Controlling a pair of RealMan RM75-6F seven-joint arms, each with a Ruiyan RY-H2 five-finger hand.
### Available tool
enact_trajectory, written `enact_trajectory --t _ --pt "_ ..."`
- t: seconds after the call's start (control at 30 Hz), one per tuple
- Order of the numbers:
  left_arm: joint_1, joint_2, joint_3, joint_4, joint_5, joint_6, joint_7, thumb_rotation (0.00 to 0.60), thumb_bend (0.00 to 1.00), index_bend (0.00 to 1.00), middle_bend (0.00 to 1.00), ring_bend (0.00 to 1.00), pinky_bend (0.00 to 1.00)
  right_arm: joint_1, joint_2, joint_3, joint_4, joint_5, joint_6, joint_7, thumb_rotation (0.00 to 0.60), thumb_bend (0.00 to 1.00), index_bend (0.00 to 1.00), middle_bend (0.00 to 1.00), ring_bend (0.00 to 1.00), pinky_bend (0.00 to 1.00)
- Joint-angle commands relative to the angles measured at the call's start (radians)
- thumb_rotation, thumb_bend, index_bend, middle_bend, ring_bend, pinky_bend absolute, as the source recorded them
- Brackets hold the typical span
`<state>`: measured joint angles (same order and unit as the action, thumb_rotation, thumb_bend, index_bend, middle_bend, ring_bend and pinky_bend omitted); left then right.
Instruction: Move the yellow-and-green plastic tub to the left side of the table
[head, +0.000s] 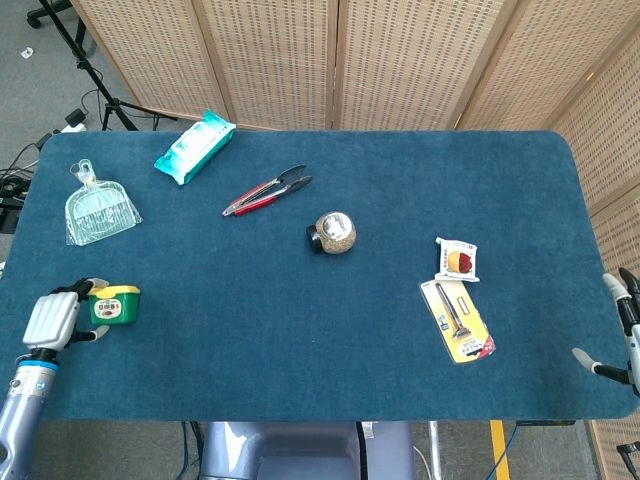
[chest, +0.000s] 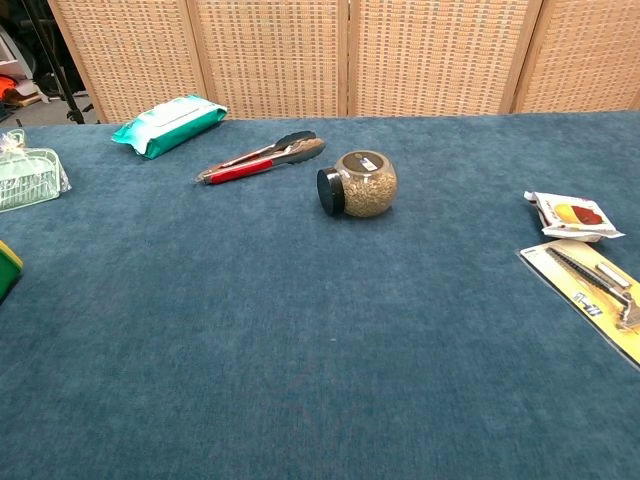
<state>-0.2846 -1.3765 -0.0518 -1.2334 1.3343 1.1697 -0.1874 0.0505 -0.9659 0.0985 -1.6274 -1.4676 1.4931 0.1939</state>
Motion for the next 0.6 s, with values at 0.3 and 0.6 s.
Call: enact_trajectory --t 0.3,0.6 --pt "-0.132 0.412 0.101 -0.322 0.279 -0.162 -0.444 0.6 0.45 0.49 0.35 0.4 0.33 0.003 -0.004 -0.001 0.0 0.001 -0.006 -0.009 0.6 0.0 0.0 0.0 0.0 0.0" --pt "-0.483 0.598 0.142 -0.438 0.253 -0.806 -0.66 0.6 0.47 0.49 0.35 0.4 0.33 0.005 -0.006 0.0 0.001 0.007 -0.011 -0.016 0.6 0.0 0.0 0.0 0.0 0.0"
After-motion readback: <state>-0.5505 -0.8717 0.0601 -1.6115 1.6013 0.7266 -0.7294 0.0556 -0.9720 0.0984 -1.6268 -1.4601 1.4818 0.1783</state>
